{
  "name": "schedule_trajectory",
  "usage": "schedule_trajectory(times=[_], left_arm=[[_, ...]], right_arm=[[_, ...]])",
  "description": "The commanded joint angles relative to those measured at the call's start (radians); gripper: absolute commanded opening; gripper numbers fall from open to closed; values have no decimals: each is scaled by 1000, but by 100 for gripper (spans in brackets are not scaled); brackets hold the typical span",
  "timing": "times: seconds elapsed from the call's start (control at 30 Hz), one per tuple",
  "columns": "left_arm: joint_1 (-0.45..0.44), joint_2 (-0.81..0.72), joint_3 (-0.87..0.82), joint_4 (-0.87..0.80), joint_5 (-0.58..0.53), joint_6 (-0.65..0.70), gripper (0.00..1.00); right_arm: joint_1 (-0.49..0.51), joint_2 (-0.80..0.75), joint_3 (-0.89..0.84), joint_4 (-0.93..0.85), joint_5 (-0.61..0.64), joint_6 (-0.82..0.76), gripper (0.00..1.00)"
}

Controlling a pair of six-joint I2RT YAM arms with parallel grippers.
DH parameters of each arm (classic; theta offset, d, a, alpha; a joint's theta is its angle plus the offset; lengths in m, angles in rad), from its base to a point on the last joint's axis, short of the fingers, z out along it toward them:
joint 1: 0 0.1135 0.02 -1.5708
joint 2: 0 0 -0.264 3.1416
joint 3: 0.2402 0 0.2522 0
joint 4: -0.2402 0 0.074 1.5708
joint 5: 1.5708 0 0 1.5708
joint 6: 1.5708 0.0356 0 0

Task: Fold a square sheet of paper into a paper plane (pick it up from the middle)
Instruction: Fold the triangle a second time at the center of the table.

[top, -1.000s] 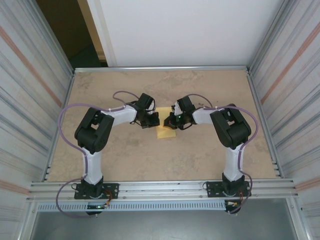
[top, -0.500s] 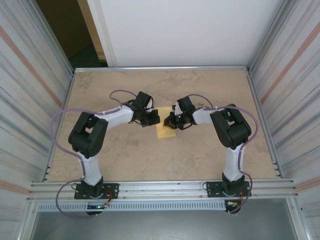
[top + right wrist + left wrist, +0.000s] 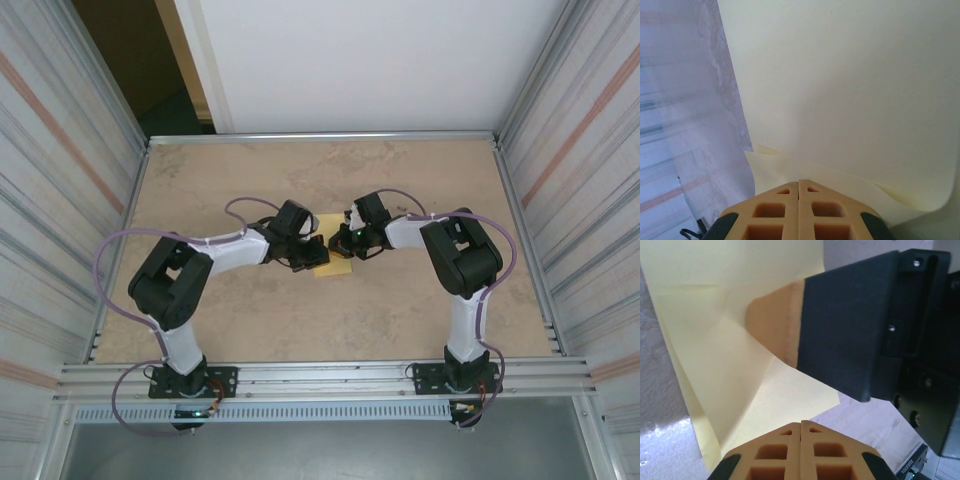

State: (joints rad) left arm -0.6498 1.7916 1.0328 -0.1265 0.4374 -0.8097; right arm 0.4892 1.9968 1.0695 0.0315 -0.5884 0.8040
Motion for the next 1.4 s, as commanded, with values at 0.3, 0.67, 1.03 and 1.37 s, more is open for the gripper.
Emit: schedule_trajectory(times=[0.3, 0.67, 1.03, 1.37], left_arm=[[2, 51, -7, -44, -27, 23, 0], [10, 58, -26, -44, -49, 32, 0], [21, 61, -40, -50, -59, 35, 0], [30, 61, -47, -52, -65, 39, 0]], right_arm=[[-8, 77, -25, -122, 115, 20, 0], [-6, 78, -25, -124, 113, 19, 0], [-6, 82, -24, -125, 113, 17, 0], [-4, 82, -23, -127, 116, 17, 0]])
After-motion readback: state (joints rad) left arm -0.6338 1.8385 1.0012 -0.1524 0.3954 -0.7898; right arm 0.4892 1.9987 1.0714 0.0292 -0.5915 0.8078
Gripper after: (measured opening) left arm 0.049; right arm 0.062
